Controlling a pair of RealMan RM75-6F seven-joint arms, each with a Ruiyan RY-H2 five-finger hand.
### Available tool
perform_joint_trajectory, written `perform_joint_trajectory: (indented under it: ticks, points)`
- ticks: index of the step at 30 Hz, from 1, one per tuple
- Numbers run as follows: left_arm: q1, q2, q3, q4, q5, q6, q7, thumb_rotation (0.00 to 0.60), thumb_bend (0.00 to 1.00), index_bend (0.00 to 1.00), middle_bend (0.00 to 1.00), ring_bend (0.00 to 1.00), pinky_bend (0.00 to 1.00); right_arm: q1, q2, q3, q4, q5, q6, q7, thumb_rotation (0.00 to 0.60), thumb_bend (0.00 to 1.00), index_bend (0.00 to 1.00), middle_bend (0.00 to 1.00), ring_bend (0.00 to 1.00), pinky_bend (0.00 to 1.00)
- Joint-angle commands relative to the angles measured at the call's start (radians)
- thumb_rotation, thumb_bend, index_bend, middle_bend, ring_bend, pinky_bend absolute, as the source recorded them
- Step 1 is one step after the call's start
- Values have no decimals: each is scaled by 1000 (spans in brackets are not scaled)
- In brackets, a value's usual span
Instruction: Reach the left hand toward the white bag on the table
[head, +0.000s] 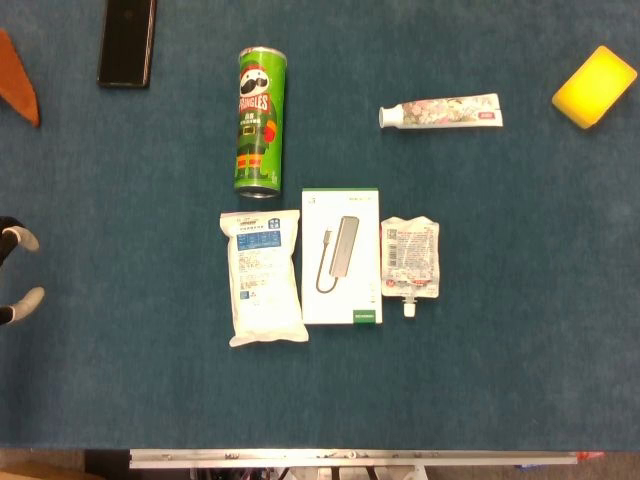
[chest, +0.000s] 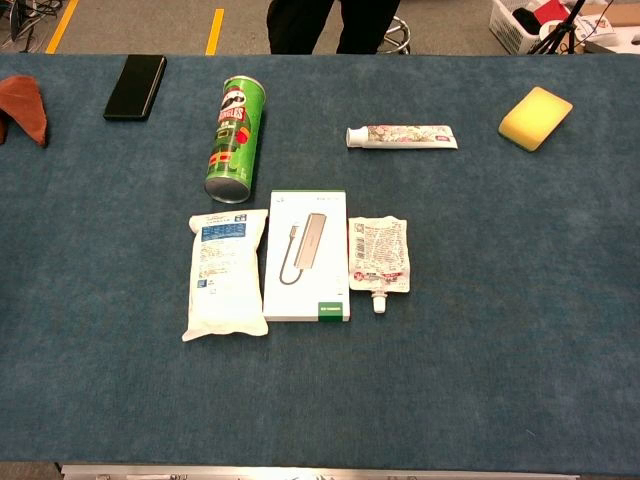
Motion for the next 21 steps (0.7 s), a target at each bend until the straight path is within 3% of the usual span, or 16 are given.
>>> perform_joint_trajectory:
  ticks: [1, 21]
  points:
    - [3, 4, 1, -7, 6, 10, 3, 600, 128, 435, 357, 285, 403, 3, -3, -2, 3, -1, -6, 0, 600, 0, 365, 342, 162, 0]
    - [5, -3, 0, 2, 1, 5, 1, 600, 128, 435, 357, 285, 403, 3, 1, -2, -5, 4, -11, -1, 600, 0, 365, 343, 162, 0]
